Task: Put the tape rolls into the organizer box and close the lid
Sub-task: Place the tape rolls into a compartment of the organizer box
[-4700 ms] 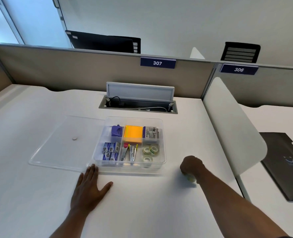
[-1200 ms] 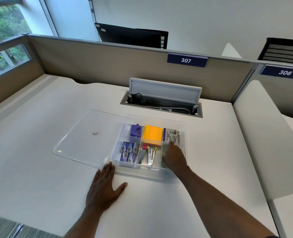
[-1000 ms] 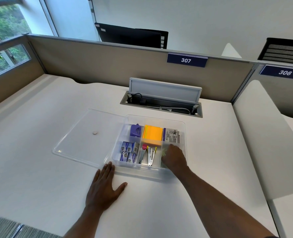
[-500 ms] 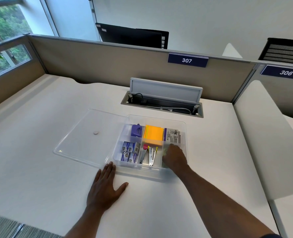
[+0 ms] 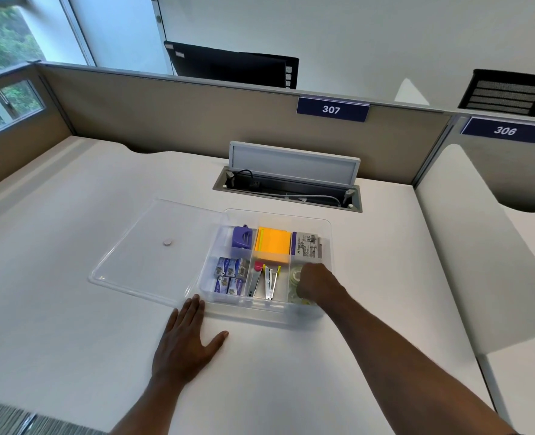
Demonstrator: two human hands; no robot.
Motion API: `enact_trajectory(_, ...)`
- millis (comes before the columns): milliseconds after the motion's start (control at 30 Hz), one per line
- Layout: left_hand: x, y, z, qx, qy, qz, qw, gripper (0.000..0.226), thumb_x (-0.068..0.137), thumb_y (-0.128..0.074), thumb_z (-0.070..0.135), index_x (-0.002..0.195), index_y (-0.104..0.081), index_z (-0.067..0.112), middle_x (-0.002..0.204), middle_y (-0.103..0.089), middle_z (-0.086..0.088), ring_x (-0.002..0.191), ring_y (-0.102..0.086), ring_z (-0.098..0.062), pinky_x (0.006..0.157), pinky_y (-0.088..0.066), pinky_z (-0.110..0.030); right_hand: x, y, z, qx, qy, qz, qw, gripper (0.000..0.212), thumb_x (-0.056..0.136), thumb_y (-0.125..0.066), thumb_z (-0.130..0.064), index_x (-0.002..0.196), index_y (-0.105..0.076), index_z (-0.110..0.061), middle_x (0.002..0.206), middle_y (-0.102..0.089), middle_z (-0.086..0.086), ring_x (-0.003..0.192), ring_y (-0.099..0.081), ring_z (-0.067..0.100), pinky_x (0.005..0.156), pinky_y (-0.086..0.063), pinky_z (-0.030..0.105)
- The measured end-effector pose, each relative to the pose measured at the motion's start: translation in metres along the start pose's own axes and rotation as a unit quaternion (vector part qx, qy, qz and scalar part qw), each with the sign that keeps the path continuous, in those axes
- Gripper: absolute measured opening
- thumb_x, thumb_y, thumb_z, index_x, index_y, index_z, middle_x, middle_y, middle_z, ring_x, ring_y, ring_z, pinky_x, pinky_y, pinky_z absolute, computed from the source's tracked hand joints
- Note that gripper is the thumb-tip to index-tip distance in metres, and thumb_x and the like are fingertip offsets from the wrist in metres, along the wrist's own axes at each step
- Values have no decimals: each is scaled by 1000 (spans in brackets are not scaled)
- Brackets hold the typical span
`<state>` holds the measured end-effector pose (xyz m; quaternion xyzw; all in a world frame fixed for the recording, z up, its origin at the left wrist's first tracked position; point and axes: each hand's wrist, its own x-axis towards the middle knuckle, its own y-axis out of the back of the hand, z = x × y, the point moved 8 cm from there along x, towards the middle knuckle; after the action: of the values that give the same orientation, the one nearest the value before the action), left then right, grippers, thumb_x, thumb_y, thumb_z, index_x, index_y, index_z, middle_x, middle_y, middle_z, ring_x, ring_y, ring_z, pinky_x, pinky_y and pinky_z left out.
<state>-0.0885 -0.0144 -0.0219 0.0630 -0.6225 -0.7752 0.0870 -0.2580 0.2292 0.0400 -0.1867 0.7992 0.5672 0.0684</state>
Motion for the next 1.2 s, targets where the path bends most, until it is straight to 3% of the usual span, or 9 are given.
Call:
enact_trajectory(400,0,2,3,-3,-3,3,1000,97,78,-23,78,148,-19,11,158,-17,-4,145,-12,-13,119,-8,-34,-9,-4,2,-56,23,20,998,24,79,-58,-7,101,-66,-1,105,-70,17,98,-68,35,79,-55,35)
enact_trajectory(633,0,1,2,5,-2,1,1000,98,79,-21,79,148,-17,10,158,-16,-4,145,-10,-12,119,-8,-34,-10,6,-1,-14,-1,48,999,30,74,-67,-13,102,-65,-2,105,-70,16,97,-68,33,78,-53,30)
enact_trajectory(900,1,1,3,14,-5,2,1000,98,79,-20,79,148,-19,10,158,-18,-5,146,-12,-13,119,-10,-34,-9,-4,8,62,-51,2,997,47,75,-75,-31,110,-61,-3,113,-68,14,103,-65,30,79,-50,29)
enact_trajectory(1067,0,1,2,10,-1,5,1000,97,78,-23,79,147,-23,10,157,-22,-5,145,-15,-13,119,-12,-35,-8,-5,10,56,-75,-1,996,32,84,-58,-14,110,-60,4,118,-65,20,110,-62,34,88,-50,31)
enact_trajectory(1200,-1,-1,1,7,0,2,1000,97,78,-23,79,147,-23,10,157,-22,-5,145,-15,-13,119,-12,-35,-6,-3,11,45,-73,-8,996,33,83,-59,-10,112,-58,5,118,-65,20,111,-61,34,89,-50,31)
